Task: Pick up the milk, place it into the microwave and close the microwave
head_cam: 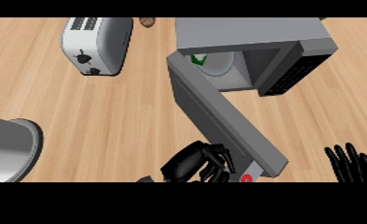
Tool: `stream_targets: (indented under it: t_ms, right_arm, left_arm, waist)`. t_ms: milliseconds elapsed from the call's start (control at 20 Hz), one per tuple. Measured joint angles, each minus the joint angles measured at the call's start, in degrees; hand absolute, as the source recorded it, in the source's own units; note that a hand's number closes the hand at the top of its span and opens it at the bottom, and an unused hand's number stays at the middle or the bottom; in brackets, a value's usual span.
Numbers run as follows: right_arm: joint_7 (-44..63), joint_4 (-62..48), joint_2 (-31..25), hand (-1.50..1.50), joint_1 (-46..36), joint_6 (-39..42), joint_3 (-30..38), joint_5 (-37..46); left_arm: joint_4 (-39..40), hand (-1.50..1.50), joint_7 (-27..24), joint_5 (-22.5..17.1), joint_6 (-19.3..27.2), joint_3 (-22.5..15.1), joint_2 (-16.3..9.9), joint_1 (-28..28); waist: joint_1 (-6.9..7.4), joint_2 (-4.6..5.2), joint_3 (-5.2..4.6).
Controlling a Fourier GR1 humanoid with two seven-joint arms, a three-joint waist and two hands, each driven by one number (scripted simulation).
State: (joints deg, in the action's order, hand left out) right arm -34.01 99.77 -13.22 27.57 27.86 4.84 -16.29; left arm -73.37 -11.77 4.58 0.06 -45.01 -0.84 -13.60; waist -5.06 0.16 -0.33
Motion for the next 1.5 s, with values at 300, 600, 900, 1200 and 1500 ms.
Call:
stream_targets:
  t_ms: [300,600,900,1200,1500]
  right_arm:
    - [5.4,9.19,-1.85,-1.5,1.29,1.71,-1.89,-3.61]
    - [10.19,15.81,-2.83,-1.5,2.52,1.39,-3.53,-5.72]
    - [14.05,20.67,-3.62,-1.5,3.35,0.39,-4.11,-8.1]
    - [17.61,24.02,-4.36,-1.5,3.6,-0.89,-4.43,-10.23]
    - [20.62,26.44,-5.16,-1.5,2.96,-2.26,-4.35,-11.95]
  left_arm:
    - [3.26,1.5,2.02,-6.93,12.0,-6.38,-0.68,-7.22]
    - [6.13,1.5,2.21,-13.4,21.48,-9.43,-0.89,-13.06]
    - [8.4,1.5,1.66,-19.6,27.47,-9.09,0.12,-21.06]
    - [13.03,1.5,0.23,-25.39,31.02,-7.65,0.57,-28.27]
    - [18.24,1.5,-1.25,-31.79,31.49,-5.51,0.86,-33.95]
  waist:
    - [-1.55,0.49,-0.01]
    - [-3.15,1.06,-0.01]
    - [-4.81,1.42,-0.01]
    - [-6.15,1.97,0.04]
    - [-7.27,2.69,0.09]
